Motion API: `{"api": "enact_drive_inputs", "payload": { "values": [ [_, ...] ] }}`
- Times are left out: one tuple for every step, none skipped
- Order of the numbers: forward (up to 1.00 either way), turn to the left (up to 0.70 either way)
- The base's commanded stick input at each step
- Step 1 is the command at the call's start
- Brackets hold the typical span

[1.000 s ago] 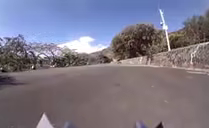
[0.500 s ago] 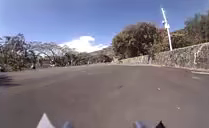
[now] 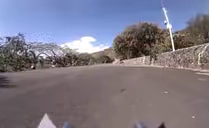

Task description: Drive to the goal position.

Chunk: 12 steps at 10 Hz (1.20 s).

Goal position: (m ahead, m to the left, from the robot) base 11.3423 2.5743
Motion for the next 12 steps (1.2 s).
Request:
{"api": "enact_drive_inputs", "payload": {
  "values": [
    [0.5, 0.0],
    [0.5, 0.0],
    [0.5, 0.0],
    [0.5, 0.0],
    [0.5, 0.0],
    [0.5, 0.0],
    [0.5, 0.0],
    [0.5, 0.0],
    [0.5, 0.0],
    [0.5, 0.0],
    [0.5, 0.0],
    [0.5, 0.0]
  ]
}}
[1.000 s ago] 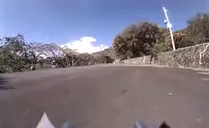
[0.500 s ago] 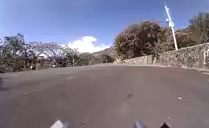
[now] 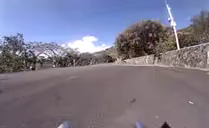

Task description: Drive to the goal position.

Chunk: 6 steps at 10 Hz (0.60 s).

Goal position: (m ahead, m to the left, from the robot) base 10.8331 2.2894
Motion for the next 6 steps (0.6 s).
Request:
{"api": "enact_drive_inputs", "payload": {
  "values": [
    [0.5, 0.0],
    [0.5, 0.0],
    [0.5, 0.0],
    [0.5, 0.0],
    [0.5, 0.0],
    [0.5, 0.0]
  ]
}}
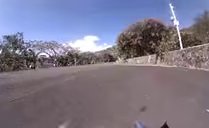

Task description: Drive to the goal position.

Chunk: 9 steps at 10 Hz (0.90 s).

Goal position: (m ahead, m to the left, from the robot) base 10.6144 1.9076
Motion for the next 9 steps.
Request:
{"api": "enact_drive_inputs", "payload": {
  "values": [
    [0.5, 0.0],
    [0.5, 0.0],
    [0.5, 0.0],
    [0.5, 0.0],
    [0.5, 0.0],
    [0.5, 0.0],
    [0.5, 0.0],
    [0.5, 0.0],
    [0.5, 0.0]
  ]
}}
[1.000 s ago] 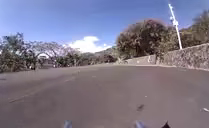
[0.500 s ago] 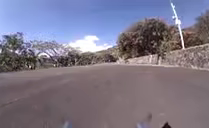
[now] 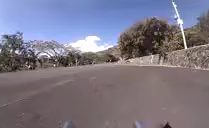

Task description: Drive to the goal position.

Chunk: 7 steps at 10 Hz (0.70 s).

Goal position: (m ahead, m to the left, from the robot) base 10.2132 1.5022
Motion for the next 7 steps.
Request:
{"api": "enact_drive_inputs", "payload": {
  "values": [
    [0.5, 0.0],
    [0.5, 0.0],
    [0.5, 0.0],
    [0.5, 0.0],
    [0.5, 0.0],
    [0.5, 0.0],
    [0.5, 0.0]
  ]
}}
